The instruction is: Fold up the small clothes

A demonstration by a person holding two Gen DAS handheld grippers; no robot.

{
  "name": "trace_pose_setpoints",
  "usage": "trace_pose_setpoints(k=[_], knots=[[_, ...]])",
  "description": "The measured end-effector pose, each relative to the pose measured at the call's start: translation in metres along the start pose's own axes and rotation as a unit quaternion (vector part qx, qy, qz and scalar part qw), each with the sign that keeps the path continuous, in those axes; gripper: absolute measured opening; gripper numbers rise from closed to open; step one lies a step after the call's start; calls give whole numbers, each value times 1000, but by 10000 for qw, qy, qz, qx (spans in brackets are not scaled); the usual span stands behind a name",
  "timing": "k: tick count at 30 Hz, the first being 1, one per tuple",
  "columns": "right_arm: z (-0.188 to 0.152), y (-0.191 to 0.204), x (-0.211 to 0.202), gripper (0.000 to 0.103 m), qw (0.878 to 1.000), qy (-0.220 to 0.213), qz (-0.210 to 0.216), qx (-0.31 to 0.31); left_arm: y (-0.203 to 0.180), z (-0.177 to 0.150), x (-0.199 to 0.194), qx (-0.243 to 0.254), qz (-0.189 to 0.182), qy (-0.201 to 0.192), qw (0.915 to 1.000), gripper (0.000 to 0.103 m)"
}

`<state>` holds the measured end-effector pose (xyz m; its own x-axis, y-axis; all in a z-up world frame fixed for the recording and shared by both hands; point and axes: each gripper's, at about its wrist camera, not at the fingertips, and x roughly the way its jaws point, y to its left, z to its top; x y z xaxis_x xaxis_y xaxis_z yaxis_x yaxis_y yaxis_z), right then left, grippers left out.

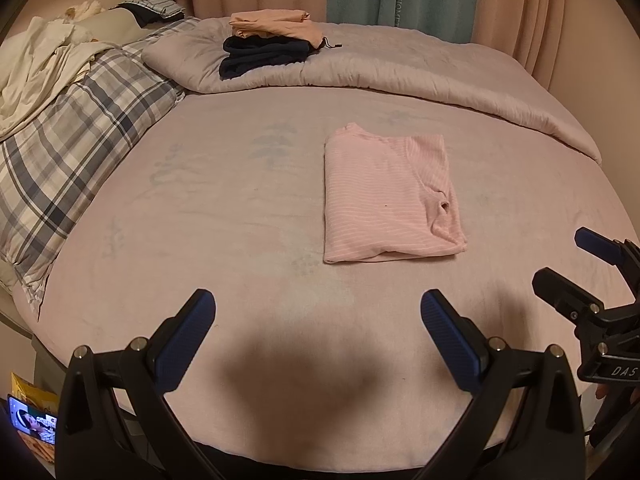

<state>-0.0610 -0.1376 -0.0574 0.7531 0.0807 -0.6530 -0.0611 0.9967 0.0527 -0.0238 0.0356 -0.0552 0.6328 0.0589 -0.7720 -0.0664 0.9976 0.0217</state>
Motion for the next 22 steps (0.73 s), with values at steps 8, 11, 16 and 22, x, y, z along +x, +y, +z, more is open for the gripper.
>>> trace_pose_setpoints(k=[8,11,16,22], knots=[[0,0,0,102,10000,4,1,10,0,2,1,47,-8,2,10000,103],[0,0,0,102,10000,3,7,4,0,3,2,42,-21,23,10000,103],[0,0,1,102,10000,7,35,-6,0,3,1,12,-163,-3,9999,103],[1,0,2,102,10000,8,45,-2,1,5,4,14,-52,24,10000,103]])
